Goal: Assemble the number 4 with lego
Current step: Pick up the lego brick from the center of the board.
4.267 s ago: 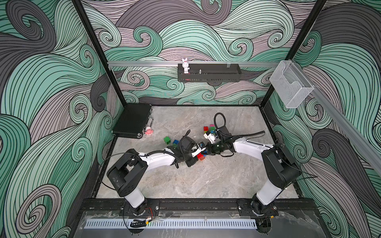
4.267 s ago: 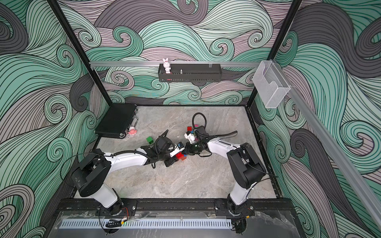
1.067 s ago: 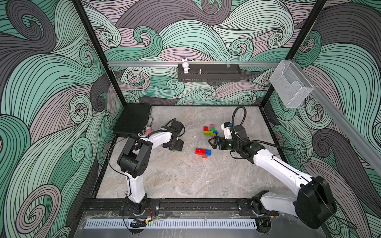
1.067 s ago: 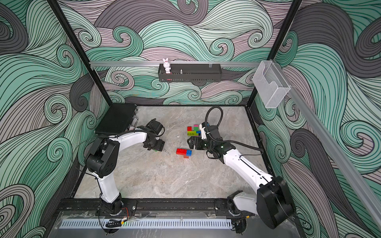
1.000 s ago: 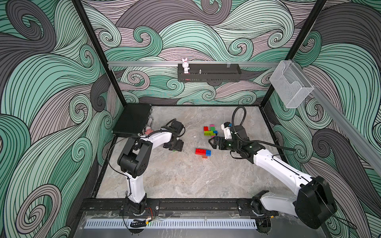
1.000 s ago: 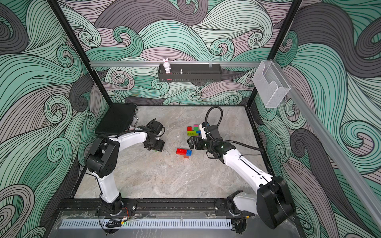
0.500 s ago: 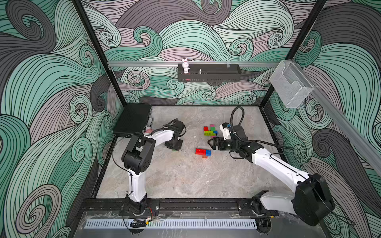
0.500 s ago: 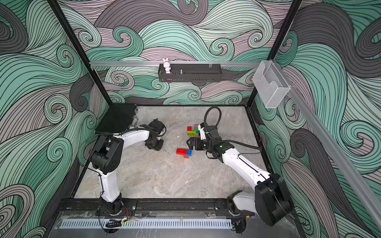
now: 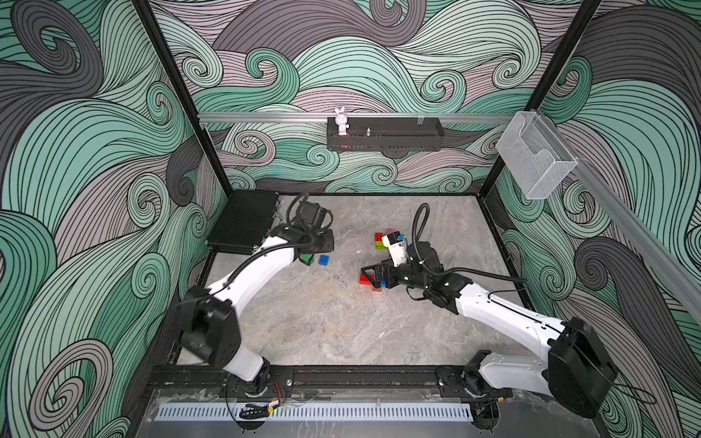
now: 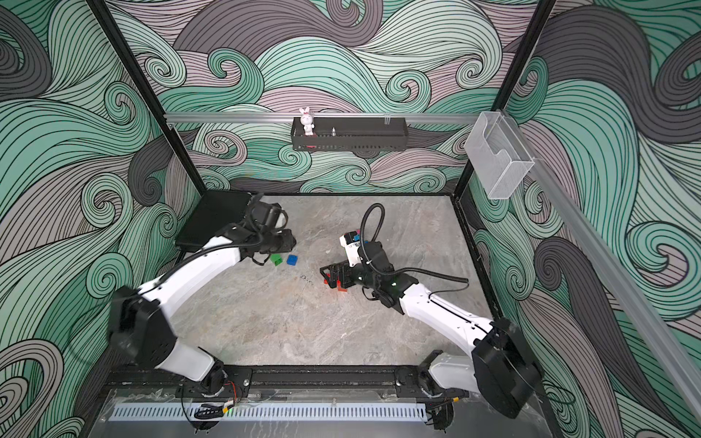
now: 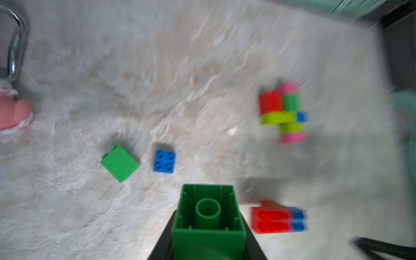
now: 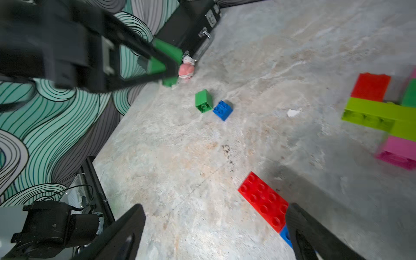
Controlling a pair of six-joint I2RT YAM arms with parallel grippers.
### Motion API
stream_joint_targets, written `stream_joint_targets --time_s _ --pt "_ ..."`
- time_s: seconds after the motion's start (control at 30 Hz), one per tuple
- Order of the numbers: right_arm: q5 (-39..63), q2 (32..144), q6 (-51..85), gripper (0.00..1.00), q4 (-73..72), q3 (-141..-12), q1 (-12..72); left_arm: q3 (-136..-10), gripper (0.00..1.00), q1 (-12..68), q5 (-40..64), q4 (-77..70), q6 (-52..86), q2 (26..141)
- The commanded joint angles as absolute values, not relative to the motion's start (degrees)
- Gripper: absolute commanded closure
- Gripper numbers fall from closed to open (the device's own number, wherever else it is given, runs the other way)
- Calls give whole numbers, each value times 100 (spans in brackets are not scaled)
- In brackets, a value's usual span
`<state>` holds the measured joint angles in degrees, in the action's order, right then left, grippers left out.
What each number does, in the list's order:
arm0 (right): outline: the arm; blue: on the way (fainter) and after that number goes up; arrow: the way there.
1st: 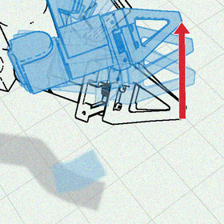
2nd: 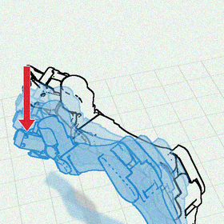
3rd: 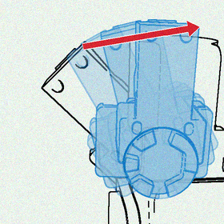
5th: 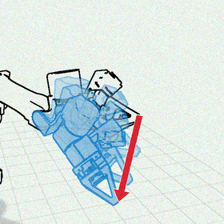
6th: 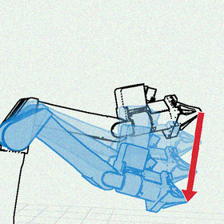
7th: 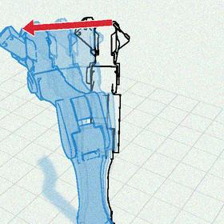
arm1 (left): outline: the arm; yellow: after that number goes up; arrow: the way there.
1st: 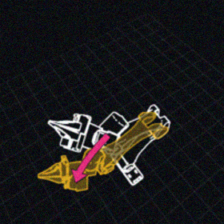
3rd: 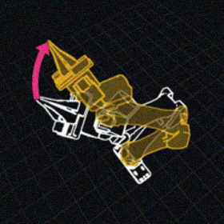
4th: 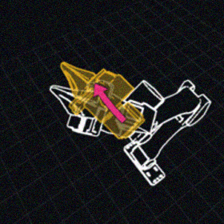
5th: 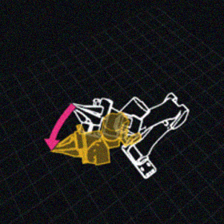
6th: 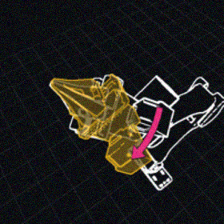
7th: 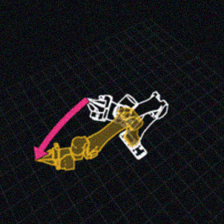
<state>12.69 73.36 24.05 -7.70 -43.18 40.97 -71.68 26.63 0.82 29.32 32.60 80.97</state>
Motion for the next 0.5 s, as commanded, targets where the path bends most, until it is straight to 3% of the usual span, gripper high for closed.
stream_joint_targets --time_s 0.0,0.1,0.27,0.47 --pt "693 7714 2804 3 -2152 -4436 4216 -6599 100 2637 621 1458 4882 7367" --pt "662 8120 2805 6 -2945 -4658 4339 -6410 100 2639 752 886 5569 6897" --pt "1086 8616 2668 10 -4223 -5021 4438 -7259 100 2637 748 2133 6250 6787" --pt "1154 8859 2627 12 -5330 -5188 4648 -6940 100 2641 683 1587 6932 6569"
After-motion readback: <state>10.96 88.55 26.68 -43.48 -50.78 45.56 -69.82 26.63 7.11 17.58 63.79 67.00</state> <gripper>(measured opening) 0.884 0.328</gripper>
